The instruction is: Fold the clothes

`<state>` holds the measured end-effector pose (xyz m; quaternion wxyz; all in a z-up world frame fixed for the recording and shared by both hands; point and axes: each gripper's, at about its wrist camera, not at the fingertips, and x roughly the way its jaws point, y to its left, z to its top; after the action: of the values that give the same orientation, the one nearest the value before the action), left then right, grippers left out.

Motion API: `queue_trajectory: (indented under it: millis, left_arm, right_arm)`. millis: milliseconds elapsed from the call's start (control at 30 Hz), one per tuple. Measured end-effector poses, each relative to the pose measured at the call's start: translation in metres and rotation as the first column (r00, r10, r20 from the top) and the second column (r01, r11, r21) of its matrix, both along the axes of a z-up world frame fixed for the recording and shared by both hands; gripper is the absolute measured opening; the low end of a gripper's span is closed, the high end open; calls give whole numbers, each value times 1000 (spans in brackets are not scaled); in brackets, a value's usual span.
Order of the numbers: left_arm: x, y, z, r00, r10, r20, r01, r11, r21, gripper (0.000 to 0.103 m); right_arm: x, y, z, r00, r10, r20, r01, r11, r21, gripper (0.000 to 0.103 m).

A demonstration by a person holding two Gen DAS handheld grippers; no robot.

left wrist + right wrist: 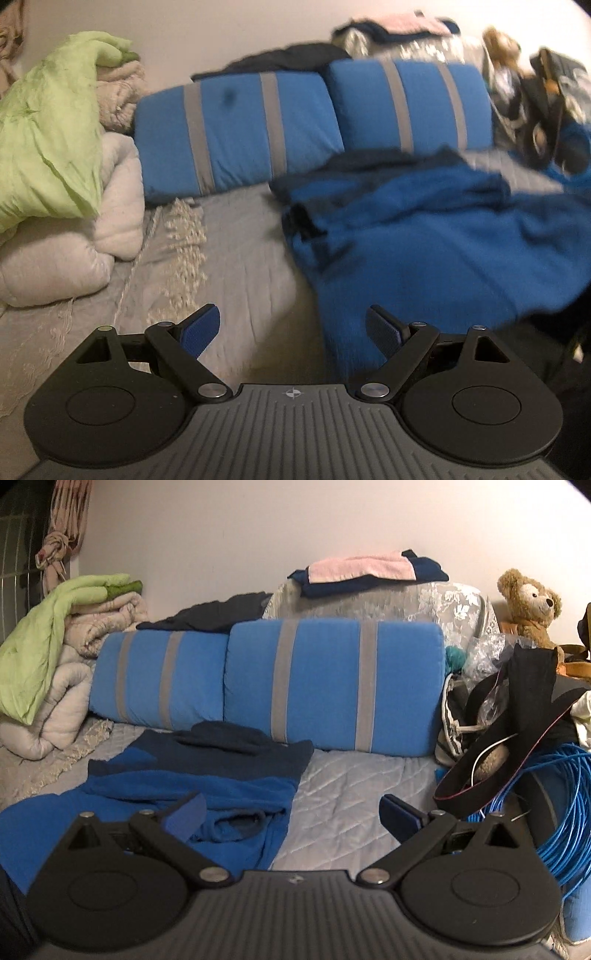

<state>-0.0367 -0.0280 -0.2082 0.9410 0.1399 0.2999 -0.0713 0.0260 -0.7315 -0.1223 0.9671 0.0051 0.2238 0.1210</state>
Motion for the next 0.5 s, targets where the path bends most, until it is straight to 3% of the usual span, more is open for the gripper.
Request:
queue_trajectory:
  millis: [167,267,400,500]
  left_arm:
    - [-7,-10,-23,997,-51,-64,54,997,48,87]
    - [-2,-10,-32,999,-2,-44,5,998,58,87]
    - [-5,-4,-28,989,95,110,-100,994,43,87]
    - [-3,-2,-23,977,127,171,-131,991,14,87]
  right_arm:
    - [2,3,-3,1000,-12,-19,12,1000,3,103]
    - [3,6,-4,1000,-15,-22,15,1000,1,103]
    - [4,10,-3,1000,-8,-25,8,1000,-1,103]
    - [1,13,-4,1000,-3,-24,3,1000,-21,103]
